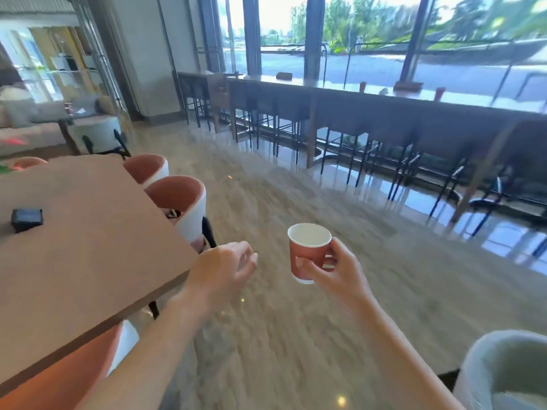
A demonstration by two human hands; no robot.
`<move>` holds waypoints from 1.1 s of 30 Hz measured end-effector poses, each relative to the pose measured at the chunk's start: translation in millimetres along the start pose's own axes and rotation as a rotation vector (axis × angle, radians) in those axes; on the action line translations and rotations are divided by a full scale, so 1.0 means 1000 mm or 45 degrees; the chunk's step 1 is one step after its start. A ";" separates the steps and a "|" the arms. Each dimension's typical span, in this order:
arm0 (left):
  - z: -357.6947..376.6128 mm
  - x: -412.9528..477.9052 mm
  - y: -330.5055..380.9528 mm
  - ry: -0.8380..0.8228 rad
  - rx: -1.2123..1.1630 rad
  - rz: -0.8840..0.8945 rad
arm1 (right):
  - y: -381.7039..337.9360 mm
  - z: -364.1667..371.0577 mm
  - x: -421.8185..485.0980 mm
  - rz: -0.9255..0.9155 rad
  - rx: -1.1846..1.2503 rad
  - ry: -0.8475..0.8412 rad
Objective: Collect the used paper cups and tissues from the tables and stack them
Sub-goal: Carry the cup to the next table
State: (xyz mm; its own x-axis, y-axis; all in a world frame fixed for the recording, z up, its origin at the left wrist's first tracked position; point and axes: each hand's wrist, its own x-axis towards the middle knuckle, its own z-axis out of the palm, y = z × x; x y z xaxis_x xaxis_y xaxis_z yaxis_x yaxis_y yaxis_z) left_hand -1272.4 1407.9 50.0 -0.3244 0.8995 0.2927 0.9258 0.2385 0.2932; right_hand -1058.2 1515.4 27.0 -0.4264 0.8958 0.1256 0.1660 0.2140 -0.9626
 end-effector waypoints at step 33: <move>0.312 0.685 0.208 -0.224 -0.139 0.754 | 0.150 -0.288 0.542 0.188 -0.199 0.720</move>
State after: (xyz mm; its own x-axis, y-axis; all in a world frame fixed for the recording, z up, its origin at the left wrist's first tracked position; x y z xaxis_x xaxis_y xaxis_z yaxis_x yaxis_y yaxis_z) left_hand -1241.5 2187.6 26.9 0.2831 0.9165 0.2825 0.9105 -0.3494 0.2213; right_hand -1008.5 2145.4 20.1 0.1425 0.9794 0.1429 0.3341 0.0883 -0.9384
